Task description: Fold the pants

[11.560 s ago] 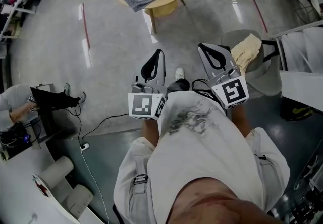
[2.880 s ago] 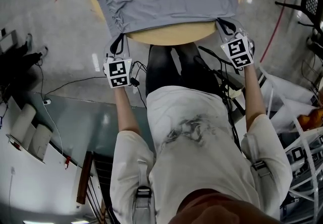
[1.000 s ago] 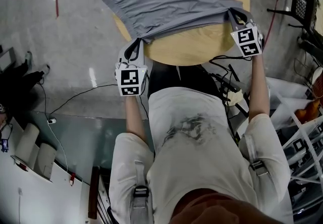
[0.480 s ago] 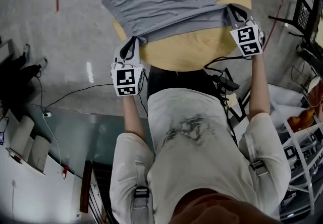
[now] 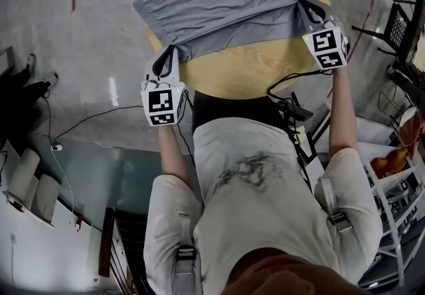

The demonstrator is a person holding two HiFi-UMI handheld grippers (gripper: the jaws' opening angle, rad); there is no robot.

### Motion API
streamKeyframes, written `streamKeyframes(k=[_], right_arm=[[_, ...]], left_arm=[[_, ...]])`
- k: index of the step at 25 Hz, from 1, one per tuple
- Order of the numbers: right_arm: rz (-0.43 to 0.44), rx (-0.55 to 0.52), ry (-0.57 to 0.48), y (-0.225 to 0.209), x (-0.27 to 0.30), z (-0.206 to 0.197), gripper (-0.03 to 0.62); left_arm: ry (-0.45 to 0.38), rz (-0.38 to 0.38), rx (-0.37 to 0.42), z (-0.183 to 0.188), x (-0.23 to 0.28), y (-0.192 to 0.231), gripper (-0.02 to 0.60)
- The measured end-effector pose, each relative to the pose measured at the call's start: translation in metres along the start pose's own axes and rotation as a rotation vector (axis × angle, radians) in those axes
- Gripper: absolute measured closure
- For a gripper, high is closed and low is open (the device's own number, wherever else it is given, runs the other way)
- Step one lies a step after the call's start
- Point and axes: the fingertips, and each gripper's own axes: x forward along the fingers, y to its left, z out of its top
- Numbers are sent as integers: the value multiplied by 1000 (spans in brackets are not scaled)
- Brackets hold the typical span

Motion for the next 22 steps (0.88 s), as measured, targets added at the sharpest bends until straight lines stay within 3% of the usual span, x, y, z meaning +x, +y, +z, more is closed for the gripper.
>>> streamKeyframes(k=[22], right_arm=[[2,-107,-27,-48,48,64,574]], left_arm=[[-30,48,-29,32,34,48,558]])
